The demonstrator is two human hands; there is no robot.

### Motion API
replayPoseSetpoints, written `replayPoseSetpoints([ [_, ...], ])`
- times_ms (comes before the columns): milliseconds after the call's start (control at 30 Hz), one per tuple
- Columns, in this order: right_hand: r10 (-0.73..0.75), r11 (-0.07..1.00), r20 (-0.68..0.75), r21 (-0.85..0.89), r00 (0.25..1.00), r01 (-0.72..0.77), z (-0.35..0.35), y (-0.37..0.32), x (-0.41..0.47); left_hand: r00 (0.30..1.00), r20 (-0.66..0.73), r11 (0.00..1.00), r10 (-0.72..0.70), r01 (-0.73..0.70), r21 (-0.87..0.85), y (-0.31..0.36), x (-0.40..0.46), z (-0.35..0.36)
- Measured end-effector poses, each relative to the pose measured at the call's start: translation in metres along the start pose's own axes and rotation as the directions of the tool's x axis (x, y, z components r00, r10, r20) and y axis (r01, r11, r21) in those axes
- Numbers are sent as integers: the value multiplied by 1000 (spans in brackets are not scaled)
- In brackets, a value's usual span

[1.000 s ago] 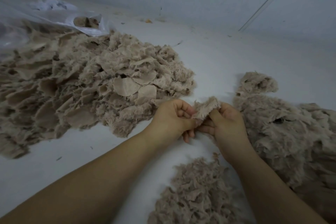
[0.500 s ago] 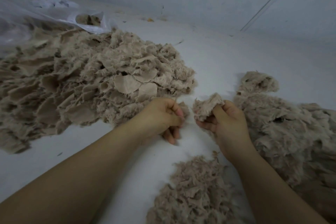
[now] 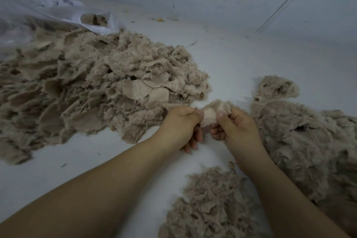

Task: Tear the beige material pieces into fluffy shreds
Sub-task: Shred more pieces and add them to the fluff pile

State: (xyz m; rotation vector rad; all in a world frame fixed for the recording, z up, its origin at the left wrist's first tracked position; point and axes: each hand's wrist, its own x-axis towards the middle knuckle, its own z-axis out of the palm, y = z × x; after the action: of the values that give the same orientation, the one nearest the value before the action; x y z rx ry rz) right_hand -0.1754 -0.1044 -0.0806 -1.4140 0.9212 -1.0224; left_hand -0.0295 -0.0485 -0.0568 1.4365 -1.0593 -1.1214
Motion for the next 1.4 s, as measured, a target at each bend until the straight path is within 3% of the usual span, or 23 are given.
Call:
replayPoseSetpoints([
  [200, 0, 1000, 27, 15, 1000, -1, 1, -7, -4, 998, 58, 995, 29, -34, 89, -1, 1, 1],
  [367, 14, 1000, 1, 24, 1000, -14, 1, -9, -5, 993, 117, 990, -27, 10, 142, -1, 0, -4],
  [533, 44, 998, -34, 48, 998, -43, 1, -10, -5, 959, 269, 976, -86, 26, 217, 9, -1, -11],
  [700, 43, 999, 13, 19, 999, -43, 0, -9, -4, 993, 95, 990, 64, -74, 116, 4, -3, -5],
  [867, 25, 1000, 2, 8, 1000, -25, -1, -9, -2, 995, 76, 996, 65, -59, -70, -1, -1, -1],
  [1133, 17, 999, 79, -36, 997, -14, 0, -13, -5, 995, 17, 991, 99, -97, -93, -3, -1, 2],
  [1233, 43, 999, 87, 19, 995, -45, -1, -11, -3, 978, -115, 975, 174, -188, -122, -5, 2, -2],
  [1300, 35, 999, 70, 39, 997, -38, -1, -11, -3, 928, -268, 958, 260, -282, -45, -5, 7, -8],
  [1400, 38, 994, 8, 104, 999, -39, -2, -11, -3, 797, -338, 857, 501, -403, 320, -7, 13, -20],
])
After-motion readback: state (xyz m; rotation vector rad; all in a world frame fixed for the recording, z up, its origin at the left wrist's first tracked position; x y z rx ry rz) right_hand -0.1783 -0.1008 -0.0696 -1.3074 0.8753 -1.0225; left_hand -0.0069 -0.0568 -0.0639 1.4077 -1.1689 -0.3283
